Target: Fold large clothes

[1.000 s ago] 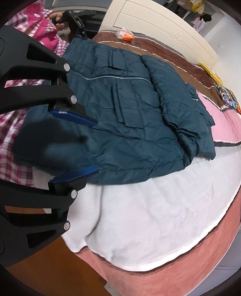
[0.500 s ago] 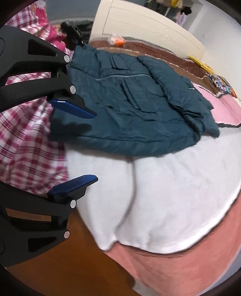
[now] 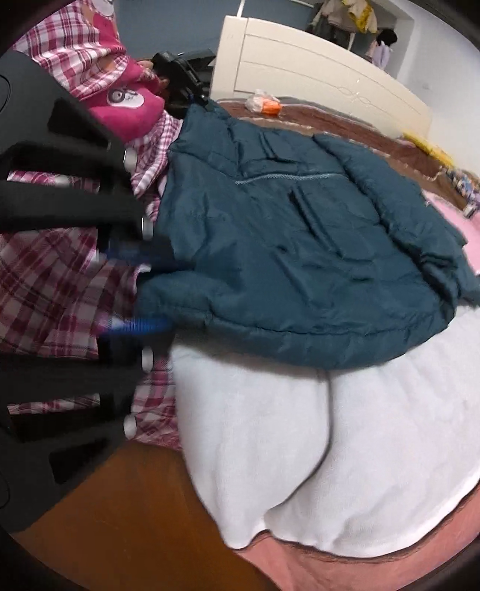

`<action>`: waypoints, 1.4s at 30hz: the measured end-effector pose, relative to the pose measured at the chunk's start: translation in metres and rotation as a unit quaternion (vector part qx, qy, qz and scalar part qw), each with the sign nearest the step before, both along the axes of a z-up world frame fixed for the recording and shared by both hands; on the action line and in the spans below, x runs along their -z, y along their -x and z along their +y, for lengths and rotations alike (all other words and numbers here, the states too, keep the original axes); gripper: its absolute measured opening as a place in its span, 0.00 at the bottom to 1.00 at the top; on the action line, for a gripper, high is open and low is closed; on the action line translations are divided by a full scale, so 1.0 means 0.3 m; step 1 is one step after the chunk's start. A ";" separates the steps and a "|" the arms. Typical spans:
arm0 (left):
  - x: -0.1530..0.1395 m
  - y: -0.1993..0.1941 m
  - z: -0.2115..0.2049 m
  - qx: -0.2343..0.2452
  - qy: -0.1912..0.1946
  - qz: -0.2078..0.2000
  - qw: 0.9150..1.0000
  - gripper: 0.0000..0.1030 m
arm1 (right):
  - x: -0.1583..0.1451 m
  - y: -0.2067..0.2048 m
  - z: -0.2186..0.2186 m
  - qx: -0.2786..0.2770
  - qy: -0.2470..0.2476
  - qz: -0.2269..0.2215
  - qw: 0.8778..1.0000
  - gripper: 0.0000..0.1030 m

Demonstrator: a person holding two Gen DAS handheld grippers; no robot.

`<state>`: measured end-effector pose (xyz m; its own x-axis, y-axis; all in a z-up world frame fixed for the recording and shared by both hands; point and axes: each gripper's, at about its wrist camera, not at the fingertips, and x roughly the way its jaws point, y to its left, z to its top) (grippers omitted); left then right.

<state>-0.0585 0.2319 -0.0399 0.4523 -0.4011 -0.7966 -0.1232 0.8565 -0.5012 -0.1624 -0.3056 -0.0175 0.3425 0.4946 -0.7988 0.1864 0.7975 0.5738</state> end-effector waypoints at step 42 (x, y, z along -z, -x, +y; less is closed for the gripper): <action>-0.547 -1.441 -0.285 -0.038 -0.046 -0.129 0.990 0.10 | -0.418 -1.723 -0.285 0.114 0.086 -0.185 0.972 0.12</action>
<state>0.3738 0.1463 0.1241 0.6716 -0.2889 -0.6823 -0.0666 0.8936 -0.4439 0.3546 -0.3912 0.1081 0.7079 0.2412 -0.6638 0.1760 0.8500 0.4966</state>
